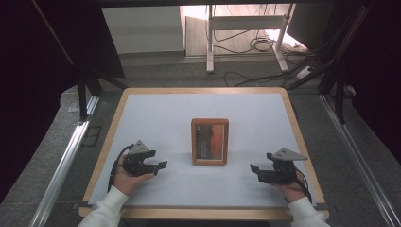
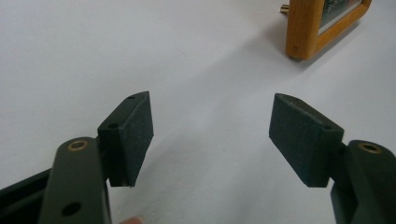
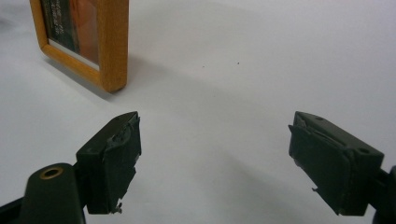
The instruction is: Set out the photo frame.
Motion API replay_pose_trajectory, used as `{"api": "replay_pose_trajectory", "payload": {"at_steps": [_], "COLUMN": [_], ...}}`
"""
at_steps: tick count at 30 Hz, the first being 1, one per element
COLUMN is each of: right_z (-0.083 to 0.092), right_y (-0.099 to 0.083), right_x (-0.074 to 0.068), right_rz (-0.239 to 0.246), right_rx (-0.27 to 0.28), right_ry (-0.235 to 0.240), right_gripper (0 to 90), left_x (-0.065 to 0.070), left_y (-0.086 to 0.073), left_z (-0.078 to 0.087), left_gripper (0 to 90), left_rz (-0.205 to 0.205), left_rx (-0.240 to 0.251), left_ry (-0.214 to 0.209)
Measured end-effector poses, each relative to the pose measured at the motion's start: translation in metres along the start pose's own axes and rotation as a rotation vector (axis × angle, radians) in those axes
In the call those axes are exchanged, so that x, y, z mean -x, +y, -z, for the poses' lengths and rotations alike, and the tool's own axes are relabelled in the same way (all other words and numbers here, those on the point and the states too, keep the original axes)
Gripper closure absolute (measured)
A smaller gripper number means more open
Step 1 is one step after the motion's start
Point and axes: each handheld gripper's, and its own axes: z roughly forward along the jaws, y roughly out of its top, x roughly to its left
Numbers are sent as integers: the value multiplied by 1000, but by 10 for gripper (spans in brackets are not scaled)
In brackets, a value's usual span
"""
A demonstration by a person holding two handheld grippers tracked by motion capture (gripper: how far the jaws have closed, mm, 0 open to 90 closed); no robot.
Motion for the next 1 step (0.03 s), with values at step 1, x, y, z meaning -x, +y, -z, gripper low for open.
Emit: {"api": "replay_pose_trajectory", "payload": {"at_steps": [1], "right_z": [0], "right_y": [0], "right_x": [0], "right_rz": [-2], "right_rx": [3], "right_ry": [0], "right_gripper": [163], "left_x": [0], "left_y": [0], "left_z": [0], "left_gripper": [294], "left_rz": [0], "left_rx": [2], "left_ry": [2]}}
